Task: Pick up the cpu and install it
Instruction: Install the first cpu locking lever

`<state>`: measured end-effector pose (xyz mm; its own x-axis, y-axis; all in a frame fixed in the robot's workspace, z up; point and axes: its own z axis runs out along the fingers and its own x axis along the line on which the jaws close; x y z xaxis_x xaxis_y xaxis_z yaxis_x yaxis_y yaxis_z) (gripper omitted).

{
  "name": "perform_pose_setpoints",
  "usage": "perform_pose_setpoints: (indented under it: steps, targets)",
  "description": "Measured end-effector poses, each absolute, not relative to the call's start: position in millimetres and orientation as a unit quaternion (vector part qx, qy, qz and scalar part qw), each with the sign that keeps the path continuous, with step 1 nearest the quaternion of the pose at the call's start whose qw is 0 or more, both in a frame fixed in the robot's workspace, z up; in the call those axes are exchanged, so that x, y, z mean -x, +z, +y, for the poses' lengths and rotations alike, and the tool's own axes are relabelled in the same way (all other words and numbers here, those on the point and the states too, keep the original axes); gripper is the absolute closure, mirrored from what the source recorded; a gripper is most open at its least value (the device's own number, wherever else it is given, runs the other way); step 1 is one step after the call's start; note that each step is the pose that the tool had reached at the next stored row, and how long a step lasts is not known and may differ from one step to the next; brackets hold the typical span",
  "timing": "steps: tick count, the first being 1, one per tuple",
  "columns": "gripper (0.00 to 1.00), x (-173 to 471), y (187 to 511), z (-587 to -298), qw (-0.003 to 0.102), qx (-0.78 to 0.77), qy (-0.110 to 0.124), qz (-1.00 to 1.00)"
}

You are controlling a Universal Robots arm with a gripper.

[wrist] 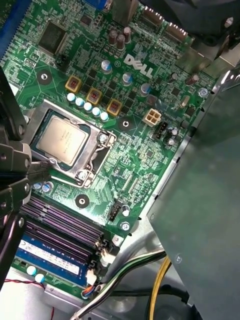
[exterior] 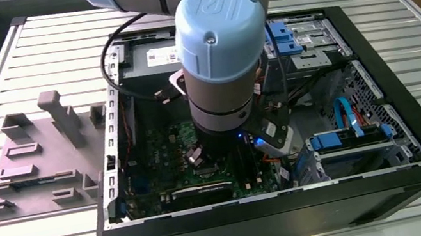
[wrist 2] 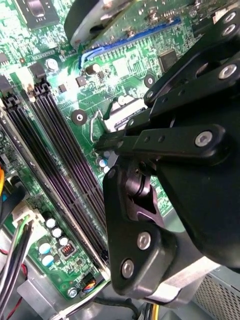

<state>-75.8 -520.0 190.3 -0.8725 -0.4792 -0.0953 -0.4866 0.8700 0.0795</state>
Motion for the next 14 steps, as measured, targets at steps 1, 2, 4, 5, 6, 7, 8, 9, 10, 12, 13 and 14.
perform_pose_setpoints:
  steps: [1,2,4,5,6,7,8,9,10,12,13,14]
  targets:
    - [0.89,75.8,190.3,-520.9,0.036,0.250,0.050,0.966]
    - [0.89,75.8,190.4,-521.9,0.036,0.250,0.050,0.966]
    - [0.89,75.8,190.3,-523.7,0.036,0.250,0.050,0.966]
    - [0.89,75.8,190.4,-524.6,0.036,0.250,0.050,0.966]
    - [0.89,75.8,190.4,-525.6,0.036,0.250,0.050,0.966]
    - [0.89,75.9,190.4,-526.2,0.036,0.250,0.050,0.966]
    - [0.89,75.9,190.3,-526.8,0.036,0.250,0.050,0.966]
    - [0.89,75.9,190.2,-527.3,0.036,0.250,0.050,0.966]
    - [0.89,75.9,190.1,-527.7,0.036,0.250,0.050,0.966]
    - [0.89,75.6,189.7,-528.4,0.036,0.250,0.050,0.966]
    - [0.89,75.5,189.4,-528.6,0.036,0.250,0.050,0.966]
    - [0.89,75.4,189.1,-528.8,0.036,0.250,0.049,0.966]
